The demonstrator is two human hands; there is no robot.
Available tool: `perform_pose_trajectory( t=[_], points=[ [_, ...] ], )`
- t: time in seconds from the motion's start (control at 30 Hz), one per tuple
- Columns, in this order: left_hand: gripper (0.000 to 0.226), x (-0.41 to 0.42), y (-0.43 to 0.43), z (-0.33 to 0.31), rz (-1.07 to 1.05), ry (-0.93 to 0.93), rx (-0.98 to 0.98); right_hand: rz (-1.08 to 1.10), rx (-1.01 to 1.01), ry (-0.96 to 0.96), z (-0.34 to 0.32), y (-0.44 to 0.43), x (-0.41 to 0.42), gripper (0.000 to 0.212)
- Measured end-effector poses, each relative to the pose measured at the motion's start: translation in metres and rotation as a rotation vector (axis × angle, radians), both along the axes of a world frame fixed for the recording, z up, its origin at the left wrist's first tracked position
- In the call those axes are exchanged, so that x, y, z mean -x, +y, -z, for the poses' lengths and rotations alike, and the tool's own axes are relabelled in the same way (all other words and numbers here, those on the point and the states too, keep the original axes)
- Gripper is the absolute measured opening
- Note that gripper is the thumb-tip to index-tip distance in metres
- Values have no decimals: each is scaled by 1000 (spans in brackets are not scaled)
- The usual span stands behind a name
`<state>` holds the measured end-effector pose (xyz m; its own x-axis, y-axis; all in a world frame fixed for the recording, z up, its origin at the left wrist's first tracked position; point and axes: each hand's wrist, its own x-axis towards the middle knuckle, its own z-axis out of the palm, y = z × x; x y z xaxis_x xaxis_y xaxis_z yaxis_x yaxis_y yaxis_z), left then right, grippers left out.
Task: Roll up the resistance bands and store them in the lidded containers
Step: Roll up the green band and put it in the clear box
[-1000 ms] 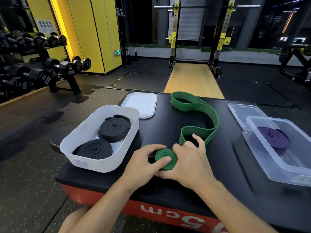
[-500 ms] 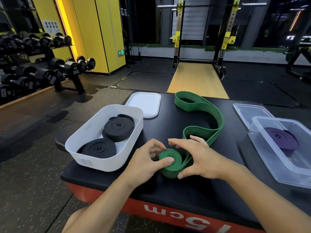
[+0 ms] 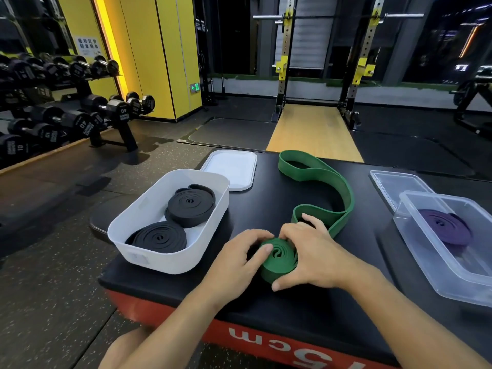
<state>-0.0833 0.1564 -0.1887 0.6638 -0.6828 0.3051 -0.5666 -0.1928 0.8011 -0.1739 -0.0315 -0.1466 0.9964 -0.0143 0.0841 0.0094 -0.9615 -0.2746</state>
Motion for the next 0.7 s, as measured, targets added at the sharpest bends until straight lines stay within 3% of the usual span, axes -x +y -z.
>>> perform_pose_trajectory(
  t=[0.17, 0.33, 0.43, 0.57, 0.7],
  points=[
    [26, -1, 0, 2, -45, 4, -42, 151, 124, -138, 8, 20, 3, 81],
    [32, -6, 4, 1, 65, 127, -29, 289, 174, -341, 24, 41, 5, 76],
    [31, -6, 4, 1, 79, 142, -25, 218, 156, -269, 25, 28, 9, 83],
    [35, -8, 2, 0, 51, 121, -76, 20, -36, -31, 17, -7, 14, 89],
    [34, -7, 3, -1, 58, 183, -63, -51, -154, 74, 11, -15, 9, 102]
  ],
)
